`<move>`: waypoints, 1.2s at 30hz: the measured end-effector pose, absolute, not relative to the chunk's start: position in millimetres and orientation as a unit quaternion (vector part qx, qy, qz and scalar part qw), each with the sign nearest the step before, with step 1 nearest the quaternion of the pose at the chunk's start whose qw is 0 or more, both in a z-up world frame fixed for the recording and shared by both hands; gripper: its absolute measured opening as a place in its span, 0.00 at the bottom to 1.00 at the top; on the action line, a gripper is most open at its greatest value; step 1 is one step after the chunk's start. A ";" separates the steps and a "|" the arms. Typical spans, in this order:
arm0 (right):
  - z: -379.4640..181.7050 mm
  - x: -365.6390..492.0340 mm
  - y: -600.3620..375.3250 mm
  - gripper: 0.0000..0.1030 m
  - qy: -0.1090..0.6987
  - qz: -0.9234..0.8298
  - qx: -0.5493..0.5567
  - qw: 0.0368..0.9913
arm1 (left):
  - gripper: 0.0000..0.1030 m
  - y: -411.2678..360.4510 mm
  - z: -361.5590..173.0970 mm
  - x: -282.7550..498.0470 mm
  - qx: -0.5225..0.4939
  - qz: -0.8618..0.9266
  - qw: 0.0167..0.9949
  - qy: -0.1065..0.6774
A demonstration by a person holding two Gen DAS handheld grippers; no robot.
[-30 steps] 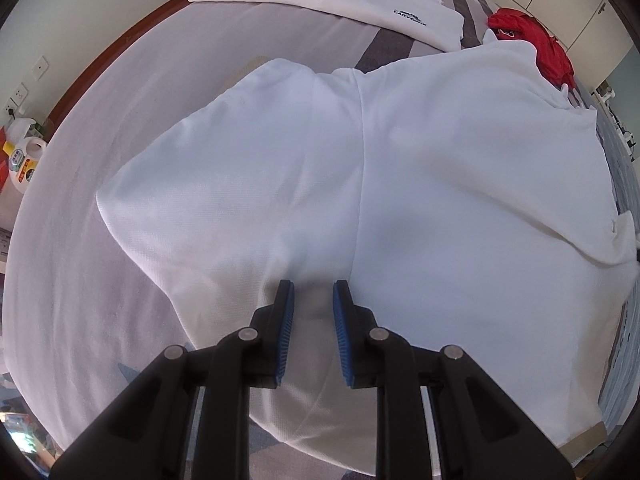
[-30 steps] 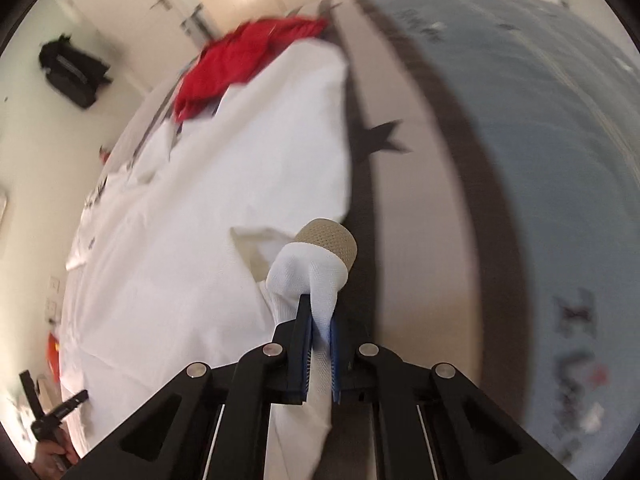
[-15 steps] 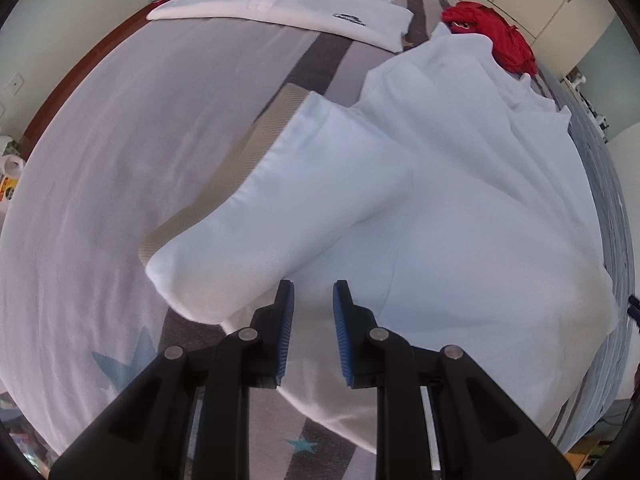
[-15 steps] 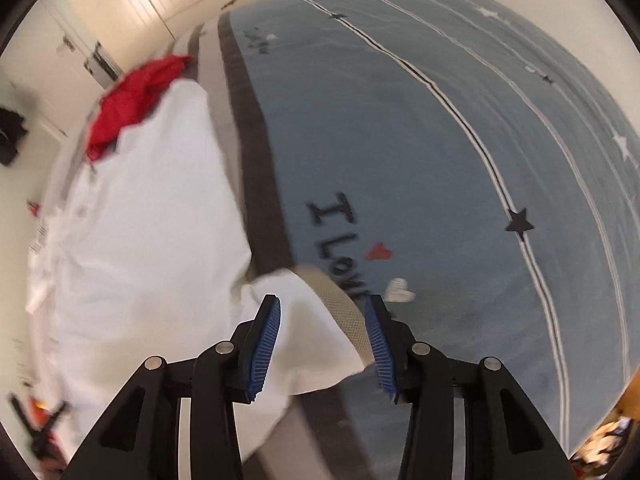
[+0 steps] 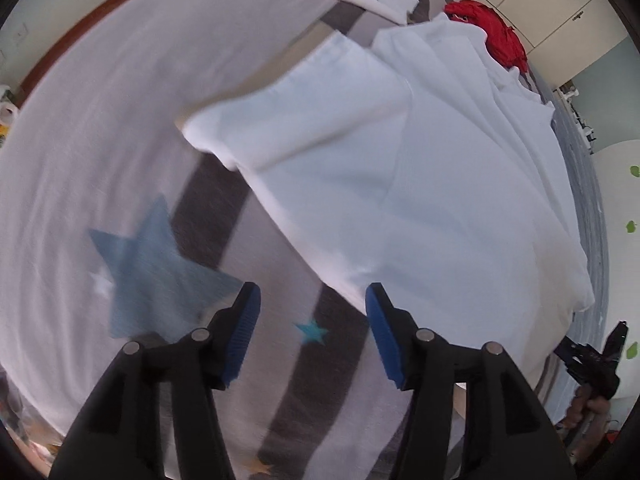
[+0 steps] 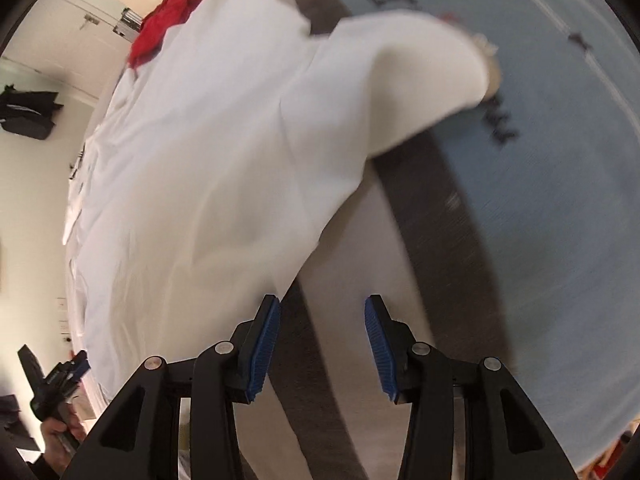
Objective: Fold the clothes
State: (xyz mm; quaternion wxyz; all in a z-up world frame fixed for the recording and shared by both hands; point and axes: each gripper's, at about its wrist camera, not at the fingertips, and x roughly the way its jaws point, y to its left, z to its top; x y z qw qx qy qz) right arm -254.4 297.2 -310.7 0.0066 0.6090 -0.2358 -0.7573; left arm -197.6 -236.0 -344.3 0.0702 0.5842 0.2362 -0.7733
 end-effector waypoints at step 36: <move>-287.0 -352.7 326.6 0.33 -0.199 -0.825 0.529 -0.010 | 0.56 -251.6 -321.0 -274.7 0.499 -0.822 0.079 0.261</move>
